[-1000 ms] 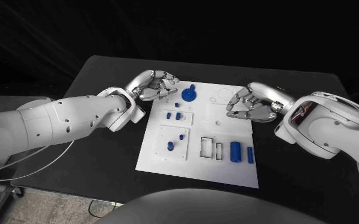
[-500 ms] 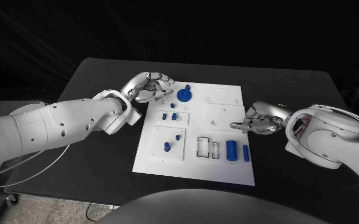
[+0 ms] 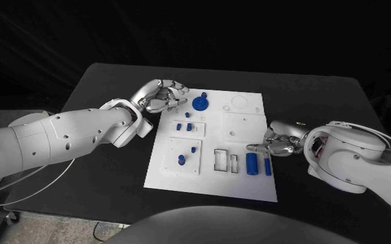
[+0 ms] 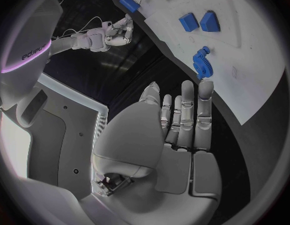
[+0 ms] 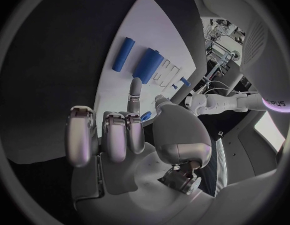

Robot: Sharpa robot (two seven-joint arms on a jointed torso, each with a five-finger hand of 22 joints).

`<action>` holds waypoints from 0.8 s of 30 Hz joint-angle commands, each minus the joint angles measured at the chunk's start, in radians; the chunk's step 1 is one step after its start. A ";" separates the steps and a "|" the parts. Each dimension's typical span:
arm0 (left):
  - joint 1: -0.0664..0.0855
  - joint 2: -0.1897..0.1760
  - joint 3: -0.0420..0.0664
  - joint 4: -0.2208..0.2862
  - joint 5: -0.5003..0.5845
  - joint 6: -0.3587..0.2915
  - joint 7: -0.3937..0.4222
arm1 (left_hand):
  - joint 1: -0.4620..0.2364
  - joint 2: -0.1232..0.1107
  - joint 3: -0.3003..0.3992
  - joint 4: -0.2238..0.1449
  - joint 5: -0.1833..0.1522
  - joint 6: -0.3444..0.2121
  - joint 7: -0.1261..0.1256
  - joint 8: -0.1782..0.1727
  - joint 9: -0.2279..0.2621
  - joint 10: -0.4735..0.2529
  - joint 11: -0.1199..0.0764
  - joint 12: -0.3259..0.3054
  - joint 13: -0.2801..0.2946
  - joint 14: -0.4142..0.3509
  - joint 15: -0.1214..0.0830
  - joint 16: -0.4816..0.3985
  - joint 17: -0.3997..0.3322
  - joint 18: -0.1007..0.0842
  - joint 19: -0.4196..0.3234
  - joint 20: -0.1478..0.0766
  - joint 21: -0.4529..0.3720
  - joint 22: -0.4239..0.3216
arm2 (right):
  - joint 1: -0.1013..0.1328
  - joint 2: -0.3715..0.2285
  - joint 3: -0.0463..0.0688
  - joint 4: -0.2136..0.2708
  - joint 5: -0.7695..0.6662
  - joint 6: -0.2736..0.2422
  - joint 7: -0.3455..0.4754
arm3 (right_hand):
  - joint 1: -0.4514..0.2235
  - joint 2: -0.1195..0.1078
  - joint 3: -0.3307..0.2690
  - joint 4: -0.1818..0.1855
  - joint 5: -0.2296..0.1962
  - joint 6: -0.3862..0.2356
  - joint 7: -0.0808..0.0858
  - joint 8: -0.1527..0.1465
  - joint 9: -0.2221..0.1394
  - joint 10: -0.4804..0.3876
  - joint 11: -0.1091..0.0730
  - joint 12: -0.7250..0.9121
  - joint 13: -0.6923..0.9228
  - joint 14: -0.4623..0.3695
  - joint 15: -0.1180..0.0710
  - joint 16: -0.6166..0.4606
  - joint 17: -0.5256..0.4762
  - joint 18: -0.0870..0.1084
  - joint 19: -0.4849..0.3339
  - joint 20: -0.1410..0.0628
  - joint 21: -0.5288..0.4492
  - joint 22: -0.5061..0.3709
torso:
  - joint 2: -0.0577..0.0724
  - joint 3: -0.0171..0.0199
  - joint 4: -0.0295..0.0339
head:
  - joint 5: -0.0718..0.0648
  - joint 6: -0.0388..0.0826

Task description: Assemble the parts on the task board

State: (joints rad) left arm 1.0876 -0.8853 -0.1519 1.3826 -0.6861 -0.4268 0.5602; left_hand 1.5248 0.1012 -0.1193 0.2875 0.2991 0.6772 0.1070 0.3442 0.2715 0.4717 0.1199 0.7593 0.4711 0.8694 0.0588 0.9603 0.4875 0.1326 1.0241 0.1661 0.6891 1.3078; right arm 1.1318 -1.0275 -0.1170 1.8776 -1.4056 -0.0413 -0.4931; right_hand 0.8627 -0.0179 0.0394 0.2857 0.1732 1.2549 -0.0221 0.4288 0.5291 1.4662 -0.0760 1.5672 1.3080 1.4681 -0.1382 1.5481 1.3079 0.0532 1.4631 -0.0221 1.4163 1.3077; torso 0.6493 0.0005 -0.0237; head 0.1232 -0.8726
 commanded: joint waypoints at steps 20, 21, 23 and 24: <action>-0.001 -0.006 0.001 0.012 0.007 0.008 0.001 | 0.010 0.002 -0.006 0.001 0.007 -0.005 -0.004 0.005 -0.001 0.003 0.002 -0.001 -0.001 -0.005 0.001 0.007 -0.001 0.020 -0.002 0.001 -0.004 0.057 | -0.046 0.008 0.000 0.059 -0.259 0.077 -0.150 | 0.030 -0.033 0.021 0.001 0.020 -0.084 0.003 0.023 0.152 0.105 -0.004 0.004 0.263 0.079 -0.006 -0.036 0.145 -0.008 0.035 -0.009 -0.041 0.203 | 0.000 -0.0021 0.0013 | -0.002 0.000; -0.001 -0.005 0.001 0.012 0.008 0.007 0.000 | 0.010 0.002 -0.006 0.001 0.007 -0.005 -0.004 0.005 -0.001 0.003 0.002 -0.001 -0.001 -0.005 0.001 0.007 -0.001 0.020 -0.002 0.001 -0.004 0.057 | -0.047 0.010 0.000 0.056 -0.263 0.077 -0.151 | 0.031 -0.034 0.021 0.001 0.020 -0.087 0.004 0.022 0.154 0.105 -0.004 0.004 0.263 0.078 -0.006 -0.038 0.142 -0.007 0.034 -0.008 -0.044 0.202 | 0.000 -0.0021 0.0012 | -0.002 0.000; -0.001 -0.005 0.001 0.013 0.008 0.007 0.000 | 0.010 0.001 -0.007 0.001 0.007 -0.005 -0.004 0.005 -0.002 0.003 0.003 -0.001 -0.002 -0.005 0.001 0.007 -0.001 0.020 -0.002 0.001 -0.005 0.057 | -0.048 0.013 0.000 0.052 -0.268 0.079 -0.151 | 0.033 -0.037 0.022 0.000 0.020 -0.091 0.005 0.020 0.157 0.105 -0.003 0.004 0.263 0.077 -0.004 -0.041 0.136 -0.006 0.032 -0.007 -0.049 0.201 | 0.000 -0.0024 0.0016 | -0.002 0.000; -0.001 -0.005 0.001 0.013 0.008 0.007 0.000 | 0.010 0.001 -0.007 0.001 0.007 -0.005 -0.004 0.005 -0.002 0.003 0.003 -0.001 -0.002 -0.005 0.001 0.007 -0.001 0.020 -0.002 0.001 -0.005 0.057 | -0.049 0.014 0.000 0.051 -0.270 0.079 -0.152 | 0.034 -0.038 0.022 0.001 0.020 -0.095 0.006 0.018 0.159 0.105 -0.003 0.004 0.263 0.076 -0.003 -0.043 0.132 -0.006 0.030 -0.006 -0.051 0.200 | 0.000 -0.0023 0.0008 | 0.000 0.000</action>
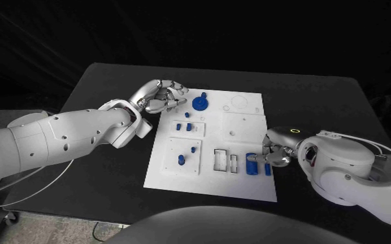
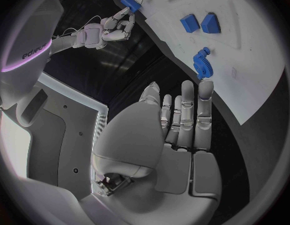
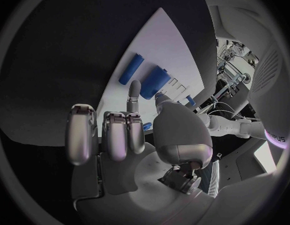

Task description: Assemble the parts on the task board

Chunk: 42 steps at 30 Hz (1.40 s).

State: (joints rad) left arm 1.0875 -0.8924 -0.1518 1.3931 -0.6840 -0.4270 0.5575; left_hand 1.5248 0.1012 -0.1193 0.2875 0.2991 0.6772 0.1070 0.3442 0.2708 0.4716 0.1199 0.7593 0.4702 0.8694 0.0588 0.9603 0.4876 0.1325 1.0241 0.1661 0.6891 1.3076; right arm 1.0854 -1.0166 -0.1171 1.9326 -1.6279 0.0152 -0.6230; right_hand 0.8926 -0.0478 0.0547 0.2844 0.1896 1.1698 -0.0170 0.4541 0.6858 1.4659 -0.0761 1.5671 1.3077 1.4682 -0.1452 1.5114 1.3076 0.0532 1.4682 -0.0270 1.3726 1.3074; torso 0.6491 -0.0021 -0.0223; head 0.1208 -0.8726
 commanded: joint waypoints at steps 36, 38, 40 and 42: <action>-0.001 0.016 0.000 -0.011 0.008 0.019 -0.004 | 0.009 0.004 -0.007 0.002 0.008 -0.006 -0.004 0.005 -0.003 0.003 0.005 -0.001 -0.003 -0.006 0.002 0.007 -0.002 0.020 -0.003 0.002 -0.007 0.057 | -0.045 0.078 0.000 -0.039 -0.064 0.113 -0.028 | 0.073 -0.043 0.028 -0.022 0.102 -0.109 0.027 -0.065 0.055 0.105 0.018 0.004 0.263 0.070 0.029 -0.030 0.095 0.000 0.015 0.020 -0.036 0.192 | 0.000 0.0018 -0.0027 | 0.010 0.000; -0.001 0.016 0.000 -0.011 0.009 0.021 -0.005 | 0.008 0.006 -0.007 0.003 0.009 -0.006 -0.004 0.005 -0.003 0.003 0.005 -0.001 -0.004 -0.007 0.003 0.007 -0.002 0.020 -0.004 0.002 -0.008 0.057 | -0.046 0.083 0.000 -0.042 -0.066 0.125 -0.029 | 0.074 -0.043 0.028 -0.020 0.104 -0.116 0.030 -0.069 0.057 0.105 0.020 0.004 0.263 0.069 0.031 -0.033 0.091 0.000 0.014 0.022 -0.040 0.191 | 0.000 0.0014 -0.0032 | 0.010 0.000; -0.001 0.018 0.000 -0.012 0.009 0.023 -0.005 | 0.008 0.009 -0.007 0.003 0.011 -0.006 -0.003 0.005 -0.004 0.003 0.006 -0.002 -0.005 -0.007 0.003 0.007 -0.002 0.020 -0.004 0.002 -0.009 0.057 | -0.046 0.088 0.000 -0.046 -0.064 0.134 -0.030 | 0.084 -0.043 0.033 -0.023 0.137 -0.123 0.033 -0.074 0.063 0.105 0.024 0.004 0.263 0.068 0.034 -0.035 0.087 0.001 0.013 0.026 -0.043 0.190 | 0.000 0.0013 -0.0032 | 0.009 0.000; -0.001 0.019 0.000 -0.013 0.009 0.024 -0.006 | 0.007 0.011 -0.007 0.003 0.012 -0.006 -0.003 0.005 -0.005 0.004 0.007 -0.002 -0.005 -0.008 0.004 0.007 -0.002 0.020 -0.005 0.003 -0.010 0.057 | -0.046 0.092 0.000 -0.050 -0.056 0.136 -0.030 | 0.097 -0.045 0.040 -0.032 0.187 -0.127 0.034 -0.076 0.070 0.105 0.025 0.004 0.263 0.068 0.035 -0.036 0.086 0.001 0.013 0.028 -0.044 0.190 | 0.000 0.0015 -0.0033 | 0.009 0.000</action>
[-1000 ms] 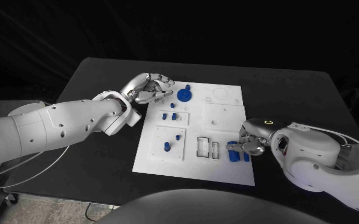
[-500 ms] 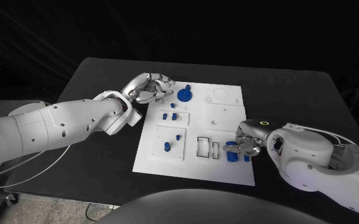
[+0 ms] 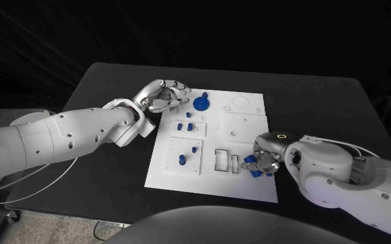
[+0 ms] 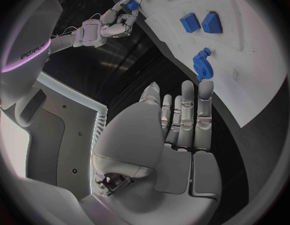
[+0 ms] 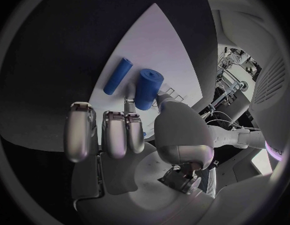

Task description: Assemble the parts on the task board

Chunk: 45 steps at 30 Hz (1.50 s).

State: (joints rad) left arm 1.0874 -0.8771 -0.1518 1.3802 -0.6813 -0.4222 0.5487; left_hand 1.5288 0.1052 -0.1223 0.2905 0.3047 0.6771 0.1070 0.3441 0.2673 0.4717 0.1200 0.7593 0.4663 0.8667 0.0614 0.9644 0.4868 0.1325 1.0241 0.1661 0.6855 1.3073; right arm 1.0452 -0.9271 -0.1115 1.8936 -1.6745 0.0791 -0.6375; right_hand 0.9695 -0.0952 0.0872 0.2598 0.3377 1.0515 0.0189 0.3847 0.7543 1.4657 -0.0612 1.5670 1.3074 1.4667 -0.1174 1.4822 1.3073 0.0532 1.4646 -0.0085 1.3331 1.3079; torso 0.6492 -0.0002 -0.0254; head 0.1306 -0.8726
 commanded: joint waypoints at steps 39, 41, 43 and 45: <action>-0.002 0.011 0.000 -0.003 0.012 0.030 -0.001 | 0.008 0.024 -0.004 -0.001 0.040 0.003 0.019 0.013 -0.012 0.004 0.000 -0.005 -0.017 -0.012 0.001 0.008 -0.004 0.023 -0.011 0.004 -0.018 0.056 | 0.084 0.030 0.007 -0.044 0.641 -0.139 0.000 | -0.024 0.011 0.216 -0.078 0.284 -0.098 0.010 0.009 0.145 0.105 0.018 0.004 0.263 0.060 0.014 -0.041 0.027 0.017 -0.007 0.015 -0.079 0.167 | -0.001 -0.0027 -0.0019 | 0.020 0.000; -0.002 0.010 0.000 -0.002 0.013 0.029 -0.002 | 0.008 0.024 -0.004 -0.001 0.040 0.002 0.021 0.013 -0.013 0.004 -0.001 -0.005 -0.017 -0.012 0.000 0.008 -0.004 0.023 -0.010 0.004 -0.017 0.056 | 0.083 0.045 0.007 -0.057 0.639 -0.127 -0.002 | -0.034 0.015 0.211 -0.072 0.258 -0.103 0.013 0.005 0.143 0.105 0.021 0.004 0.263 0.058 0.016 -0.046 0.021 0.019 -0.011 0.017 -0.090 0.164 | -0.001 -0.0026 0.0010 | 0.017 0.000; -0.002 0.009 0.000 -0.001 0.013 0.029 -0.003 | 0.008 0.025 -0.005 0.000 0.040 0.002 0.023 0.013 -0.014 0.005 -0.002 -0.005 -0.018 -0.012 0.000 0.008 -0.004 0.023 -0.010 0.004 -0.017 0.056 | 0.082 0.055 0.007 -0.066 0.638 -0.116 -0.004 | -0.042 0.019 0.207 -0.067 0.239 -0.105 0.014 0.003 0.141 0.105 0.023 0.004 0.263 0.058 0.018 -0.047 0.018 0.020 -0.014 0.019 -0.097 0.162 | -0.001 -0.0021 0.0038 | 0.014 0.000; -0.002 0.007 0.000 0.000 0.013 0.028 -0.003 | 0.008 0.025 -0.005 0.000 0.040 0.002 0.024 0.013 -0.014 0.005 -0.003 -0.005 -0.018 -0.012 0.000 0.008 -0.004 0.023 -0.010 0.004 -0.017 0.056 | 0.080 0.067 0.007 -0.075 0.637 -0.105 -0.005 | -0.045 0.022 0.204 -0.065 0.223 -0.107 0.015 0.001 0.140 0.105 0.024 0.004 0.263 0.058 0.019 -0.049 0.016 0.021 -0.016 0.020 -0.103 0.160 | -0.001 -0.0019 0.0030 | 0.018 0.000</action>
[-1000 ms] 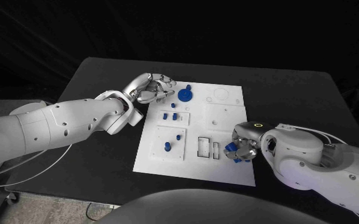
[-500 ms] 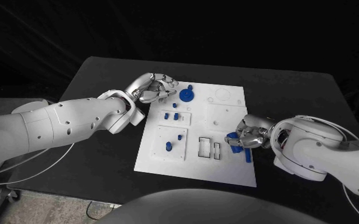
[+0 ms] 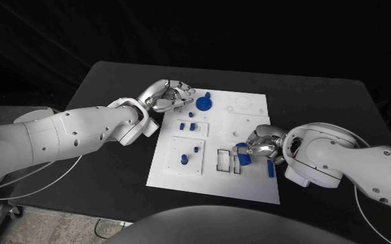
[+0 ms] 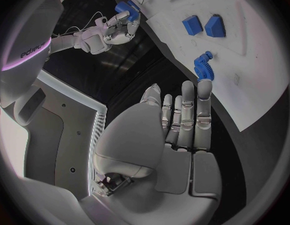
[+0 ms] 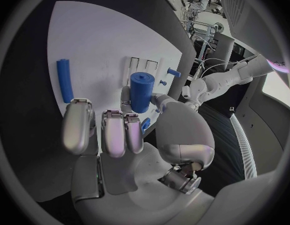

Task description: Assemble the parts on the task board

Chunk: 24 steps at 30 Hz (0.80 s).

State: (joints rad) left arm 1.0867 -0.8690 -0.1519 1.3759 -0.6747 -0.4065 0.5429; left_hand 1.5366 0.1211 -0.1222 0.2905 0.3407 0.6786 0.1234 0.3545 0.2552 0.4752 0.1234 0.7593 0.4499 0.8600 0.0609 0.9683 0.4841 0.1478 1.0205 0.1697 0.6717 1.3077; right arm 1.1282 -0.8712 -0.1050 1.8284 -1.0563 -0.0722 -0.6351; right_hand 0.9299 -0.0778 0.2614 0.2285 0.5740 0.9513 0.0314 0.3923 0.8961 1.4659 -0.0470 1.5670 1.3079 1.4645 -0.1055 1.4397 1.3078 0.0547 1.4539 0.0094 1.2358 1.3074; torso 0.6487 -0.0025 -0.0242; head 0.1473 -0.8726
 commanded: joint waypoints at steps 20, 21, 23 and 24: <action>-0.001 -0.004 0.001 0.004 0.007 0.011 0.002 | 0.000 0.009 -0.005 0.000 0.005 0.002 0.009 0.003 -0.002 0.002 -0.007 -0.005 -0.002 -0.006 0.000 0.005 -0.001 0.008 -0.007 0.000 -0.004 0.056 | -0.021 0.089 0.000 -0.055 0.023 0.081 -0.008 | -0.025 0.017 0.012 -0.022 -0.080 -0.023 0.012 -0.020 -0.011 0.105 0.018 0.004 0.263 0.053 0.014 -0.027 -0.016 0.027 -0.018 0.009 -0.048 0.148 | 0.001 0.0003 -0.0022 | 0.004 0.000; -0.001 -0.004 0.001 0.004 0.007 0.011 0.002 | 0.000 0.009 -0.005 0.000 0.005 0.002 0.009 0.003 -0.002 0.002 -0.007 -0.005 -0.002 -0.006 0.000 0.005 -0.001 0.008 -0.007 0.000 -0.004 0.056 | -0.021 0.090 0.000 -0.056 0.024 0.081 -0.008 | -0.030 0.019 0.009 -0.019 -0.095 -0.025 0.013 -0.021 -0.011 0.105 0.019 0.004 0.263 0.052 0.015 -0.029 -0.019 0.028 -0.020 0.010 -0.052 0.147 | 0.000 0.0001 -0.0024 | 0.003 0.000; -0.001 -0.003 0.001 0.004 0.007 0.012 0.003 | 0.000 0.009 -0.005 0.000 0.005 0.002 0.009 0.003 -0.002 0.002 -0.007 -0.005 -0.002 -0.006 0.000 0.005 -0.001 0.008 -0.007 0.000 -0.004 0.056 | -0.022 0.091 0.000 -0.057 0.027 0.081 -0.006 | -0.036 0.023 0.003 -0.013 -0.122 -0.030 0.014 -0.023 -0.012 0.105 0.020 0.004 0.263 0.050 0.016 -0.033 -0.025 0.029 -0.022 0.011 -0.061 0.145 | 0.000 0.0001 -0.0018 | 0.003 0.000; -0.001 -0.003 0.001 0.003 0.007 0.012 0.003 | 0.000 0.009 -0.005 0.000 0.005 0.002 0.009 0.003 -0.002 0.002 -0.007 -0.005 -0.002 -0.006 0.000 0.005 -0.001 0.008 -0.007 0.000 -0.004 0.056 | -0.022 0.092 0.000 -0.057 0.028 0.081 -0.006 | -0.039 0.024 0.001 -0.011 -0.130 -0.033 0.015 -0.024 -0.013 0.105 0.021 0.004 0.263 0.049 0.017 -0.035 -0.028 0.030 -0.024 0.012 -0.066 0.143 | 0.000 0.0003 -0.0017 | 0.003 0.000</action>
State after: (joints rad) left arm 1.0867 -0.8740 -0.1519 1.3778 -0.6729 -0.4066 0.5405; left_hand 1.5366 0.1210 -0.1222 0.2905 0.3406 0.6807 0.1284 0.3544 0.2543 0.4751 0.1234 0.7593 0.4488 0.8600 0.0609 0.9683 0.4843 0.1478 1.0205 0.1697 0.6718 1.3075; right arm 1.1126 -0.7807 -0.1004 1.7760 -1.0340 -0.0215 -0.6333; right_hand 0.8968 -0.0603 0.2681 0.2164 0.4539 0.9263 0.0487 0.3732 0.8850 1.4645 -0.0339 1.5670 1.3076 1.4681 -0.0948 1.4094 1.2823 0.0691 1.4365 0.0217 1.1745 1.3081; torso 0.6493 -0.0014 -0.0262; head 0.1510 -0.8726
